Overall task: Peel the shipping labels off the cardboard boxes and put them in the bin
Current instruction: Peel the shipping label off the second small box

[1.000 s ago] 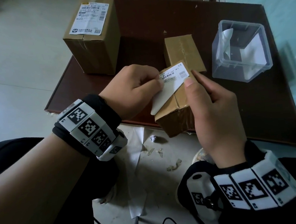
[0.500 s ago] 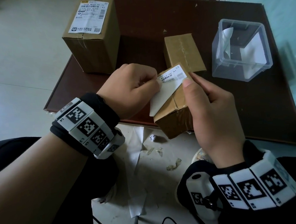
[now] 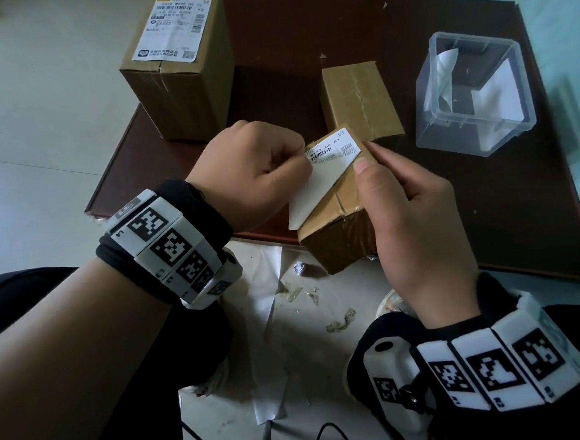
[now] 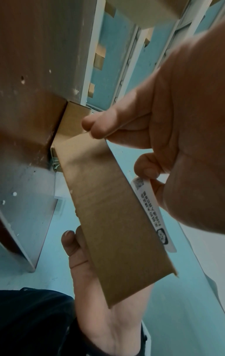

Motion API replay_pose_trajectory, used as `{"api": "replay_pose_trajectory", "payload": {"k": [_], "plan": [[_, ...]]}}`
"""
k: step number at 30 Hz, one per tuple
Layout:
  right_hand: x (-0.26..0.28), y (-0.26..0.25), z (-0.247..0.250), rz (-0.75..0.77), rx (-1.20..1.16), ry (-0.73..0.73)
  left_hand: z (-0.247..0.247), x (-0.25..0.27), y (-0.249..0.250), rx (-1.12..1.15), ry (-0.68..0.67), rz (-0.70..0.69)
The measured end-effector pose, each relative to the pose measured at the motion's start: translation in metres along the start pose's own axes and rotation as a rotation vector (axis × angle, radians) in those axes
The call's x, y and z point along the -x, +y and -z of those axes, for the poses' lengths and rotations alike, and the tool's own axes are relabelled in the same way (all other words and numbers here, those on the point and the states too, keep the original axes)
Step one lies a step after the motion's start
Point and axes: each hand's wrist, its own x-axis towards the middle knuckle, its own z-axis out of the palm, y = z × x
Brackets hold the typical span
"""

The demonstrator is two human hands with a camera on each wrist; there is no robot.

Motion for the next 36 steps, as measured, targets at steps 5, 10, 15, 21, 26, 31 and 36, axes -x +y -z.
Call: {"api": "replay_pose_trajectory", "payload": {"k": [5,10,15,21,26,31,36], "plan": [[0.0002,-0.0003,0.0002,-0.011,-0.009,-0.002,0.0006,0.0,-0.001,-0.007,0.007,-0.011],[0.0007,0.0004,-0.0001,-0.015,-0.011,-0.009,0.0003,-0.0004,-0.0005,-0.005,0.001,-0.01],[0.0002,0.0022,-0.0004,-0.002,-0.003,-0.012,0.0011,0.0,0.0012,-0.002,0.004,-0.005],[-0.0006,0.0047,0.0013,-0.015,0.008,-0.027,0.0007,-0.0003,0.0013,0.013,-0.006,0.003],[-0.0009,0.0075,0.0031,-0.053,0.001,-0.029,0.0006,-0.0001,0.001,0.013,-0.019,-0.008],[-0.0007,0.0078,0.0017,-0.041,0.005,-0.033,0.0009,0.0009,0.0008,0.001,-0.024,-0.008],[-0.0007,0.0072,0.0005,-0.051,0.015,-0.034,0.0006,0.0009,0.0014,-0.007,-0.034,0.003]]}}
